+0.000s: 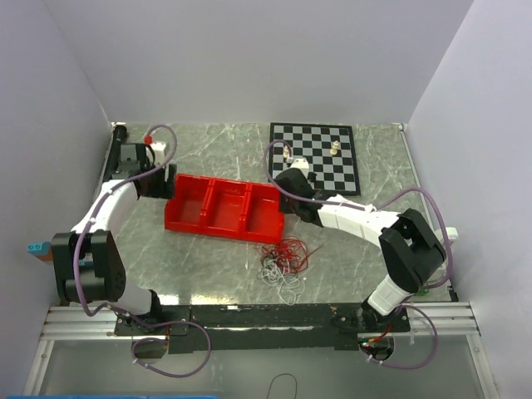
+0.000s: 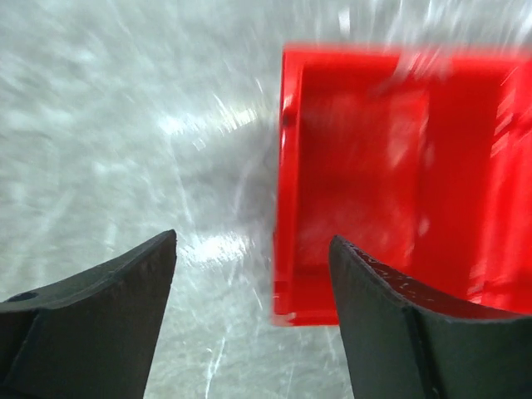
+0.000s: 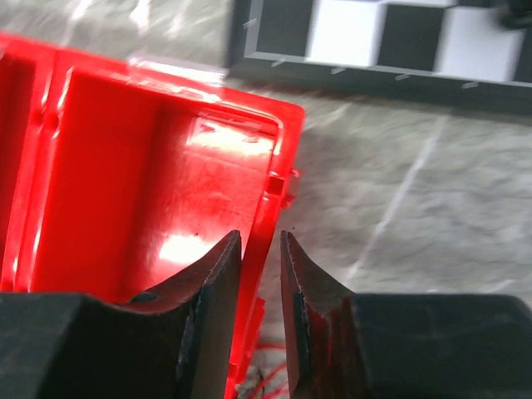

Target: Untangle the cables

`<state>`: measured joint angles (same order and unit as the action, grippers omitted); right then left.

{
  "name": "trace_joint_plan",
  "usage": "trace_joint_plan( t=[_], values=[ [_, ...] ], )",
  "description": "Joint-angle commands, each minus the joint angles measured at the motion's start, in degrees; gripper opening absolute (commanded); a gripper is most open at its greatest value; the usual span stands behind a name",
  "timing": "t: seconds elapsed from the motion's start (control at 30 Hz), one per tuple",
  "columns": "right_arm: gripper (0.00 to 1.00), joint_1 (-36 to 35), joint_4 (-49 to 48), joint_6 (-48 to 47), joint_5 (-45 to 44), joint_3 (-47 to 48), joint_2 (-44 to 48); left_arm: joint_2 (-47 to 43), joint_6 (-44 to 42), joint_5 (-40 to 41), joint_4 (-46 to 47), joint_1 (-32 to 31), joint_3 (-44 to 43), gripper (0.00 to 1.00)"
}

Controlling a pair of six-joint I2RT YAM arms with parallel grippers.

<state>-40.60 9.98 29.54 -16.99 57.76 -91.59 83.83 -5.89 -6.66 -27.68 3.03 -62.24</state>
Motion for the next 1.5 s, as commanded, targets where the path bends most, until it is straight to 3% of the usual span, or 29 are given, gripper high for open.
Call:
trace_joint_plan(
  t=[0.0, 0.07, 0.13, 0.2, 0.33, 0.53, 0.73, 0.83, 0.93, 1.1, 1.47],
  values=[
    [0.32, 2.80, 4.61, -0.10, -4.54, 2.36, -0.17, 1.24, -5.79, -4.23, -0.09, -0.39, 3.26, 0.77],
    [0.37, 3.24, 5.66, 0.43, -5.50, 1.84, 0.36, 1.77, -7.46, -7.22, -1.05, -0.39, 4.05, 0.75],
    [0.58, 3.33, 7.24, 1.39, -6.55, 1.40, 0.89, 1.77, -8.78, -9.77, -1.76, -0.48, 4.49, 0.74],
    [0.72, 3.16, 8.13, 2.62, -7.09, -0.18, 2.72, 1.60, -10.01, -11.97, -2.37, -0.48, 5.02, 0.73],
    [0.81, 1.15, 6.29, 4.56, -6.30, -7.55, 10.36, 1.07, -12.12, -14.52, -3.34, -1.53, 6.33, 0.73],
    [0.78, -2.11, 4.52, 8.86, 0.29, -17.67, 20.48, -0.16, -12.74, -15.23, -3.26, -5.57, 8.71, 0.74],
    [0.80, -2.91, 9.53, 11.33, -0.76, -19.88, 28.73, -0.25, -11.87, -14.53, -3.96, -7.68, 9.24, 0.71],
    [0.80, -2.99, 7.26, 10.37, 3.35, -22.41, 34.18, -0.69, -11.51, -14.44, -4.04, -7.77, 9.24, 0.70],
    [0.73, -2.99, 6.28, 10.62, 6.62, -23.57, 33.86, -0.86, -11.42, -15.05, -4.49, -7.77, 8.89, 0.69],
    [0.52, -3.69, 7.07, 11.85, 11.36, -22.60, 28.84, -2.35, -11.69, -15.93, -5.98, -8.56, 8.97, 0.69],
    [0.52, -12.57, 12.34, 15.37, 10.93, -26.46, 35.60, -4.55, -13.18, -15.05, -6.69, -11.81, 11.17, 0.68]
  ],
)
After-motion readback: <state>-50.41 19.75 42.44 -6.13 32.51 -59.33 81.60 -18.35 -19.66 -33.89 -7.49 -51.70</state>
